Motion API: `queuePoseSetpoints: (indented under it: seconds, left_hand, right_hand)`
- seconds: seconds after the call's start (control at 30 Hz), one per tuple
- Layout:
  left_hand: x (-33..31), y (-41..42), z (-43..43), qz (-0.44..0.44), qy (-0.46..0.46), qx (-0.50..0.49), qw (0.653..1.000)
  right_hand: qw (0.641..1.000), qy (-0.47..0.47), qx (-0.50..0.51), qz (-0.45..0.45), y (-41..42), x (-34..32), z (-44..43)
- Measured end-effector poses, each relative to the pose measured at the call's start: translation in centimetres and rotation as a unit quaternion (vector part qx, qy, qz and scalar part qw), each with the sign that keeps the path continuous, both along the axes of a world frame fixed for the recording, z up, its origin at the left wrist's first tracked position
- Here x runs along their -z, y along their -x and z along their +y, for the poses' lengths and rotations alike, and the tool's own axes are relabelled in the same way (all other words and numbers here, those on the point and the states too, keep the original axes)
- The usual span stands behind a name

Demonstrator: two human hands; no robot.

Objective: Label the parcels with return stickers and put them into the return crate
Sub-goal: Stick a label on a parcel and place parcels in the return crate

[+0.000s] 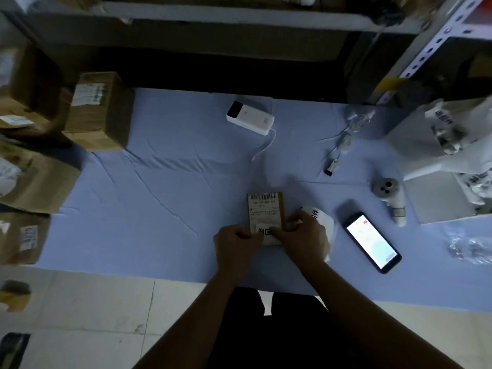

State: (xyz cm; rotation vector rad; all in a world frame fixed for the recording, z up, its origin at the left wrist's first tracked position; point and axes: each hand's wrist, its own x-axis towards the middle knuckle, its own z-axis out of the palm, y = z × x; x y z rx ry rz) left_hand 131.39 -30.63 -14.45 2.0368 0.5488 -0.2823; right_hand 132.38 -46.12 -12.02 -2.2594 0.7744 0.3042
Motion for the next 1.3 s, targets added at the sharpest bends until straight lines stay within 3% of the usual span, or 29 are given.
queuePoseSetpoints:
  seconds: [0.1, 0.3, 0.47, 0.67, 0.87, 1.1, 1.3]
  left_hand:
    - [1.2, -0.3, 1.6, 0.015, 0.013, 0.022, 1.000]
    - [1.8, -0.2, 1.9, 0.023, 0.091, 0.065, 0.993]
    - [1.7, -0.1, 1.9, 0.003, 0.093, 0.062, 0.994]
    - [-1.0, 4.3, 5.1, 0.002, 0.049, -0.042, 0.998]
    - [-4.7, 11.4, 11.7, -0.018, 0.013, -0.172, 0.985]
    - [-7.0, 19.9, 21.9, -0.049, 0.008, -0.306, 0.951]
    - [-6.8, 27.9, 33.5, -0.112, 0.034, -0.363, 0.925]
  right_hand:
    - [0.998, 0.036, 0.034, 0.024, 0.9, 0.2, -0.4]
    - [0.995, -0.100, 0.009, -0.024, 2.9, 1.2, 0.0]
    - [0.992, -0.119, 0.008, -0.048, 3.3, 1.1, 0.1]
    - [0.983, -0.154, -0.065, -0.070, 4.3, 1.4, 2.9]
    - [0.949, -0.242, -0.186, -0.080, 7.5, -0.1, 10.5]
    - [0.903, -0.275, -0.319, -0.085, 12.6, -1.7, 22.2]
    - [0.866, -0.286, -0.405, -0.067, 17.3, -2.4, 35.4]
